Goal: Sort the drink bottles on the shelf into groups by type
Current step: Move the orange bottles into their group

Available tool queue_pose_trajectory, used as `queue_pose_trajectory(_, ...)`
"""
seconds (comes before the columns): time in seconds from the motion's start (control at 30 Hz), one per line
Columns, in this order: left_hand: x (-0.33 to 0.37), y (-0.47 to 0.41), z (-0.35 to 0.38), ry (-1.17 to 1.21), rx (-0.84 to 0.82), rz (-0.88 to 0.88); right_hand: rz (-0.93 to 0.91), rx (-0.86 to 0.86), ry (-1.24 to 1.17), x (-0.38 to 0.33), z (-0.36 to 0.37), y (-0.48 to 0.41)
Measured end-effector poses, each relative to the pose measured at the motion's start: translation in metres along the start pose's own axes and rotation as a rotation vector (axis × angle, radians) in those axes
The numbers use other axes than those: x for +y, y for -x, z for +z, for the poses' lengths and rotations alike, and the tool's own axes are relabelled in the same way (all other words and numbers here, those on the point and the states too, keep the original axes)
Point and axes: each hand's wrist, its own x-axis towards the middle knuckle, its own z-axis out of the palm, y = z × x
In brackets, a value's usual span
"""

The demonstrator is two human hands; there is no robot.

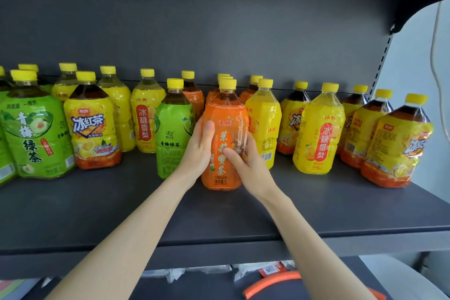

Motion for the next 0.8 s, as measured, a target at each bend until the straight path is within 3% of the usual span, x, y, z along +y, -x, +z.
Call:
queue_pose_trajectory(0.43, 0.013, 0.008, -0.006, -0.079, -0.03, -0.006, 0.02, -0.006, 0.209, -0.004, 0.0, 0.004)
queue_pose_trajectory(0.67, 0.029, 0.027, -0.013, -0.5, 0.143, 0.168, 0.029, 0.043, 0.345, -0.025, -0.018, 0.014)
queue_pose_trajectory(0.8, 0.043, 0.041, -0.005, -0.56, 0.285, 0.329, -0.028, 0.169, 0.494, -0.04, -0.041, 0.018)
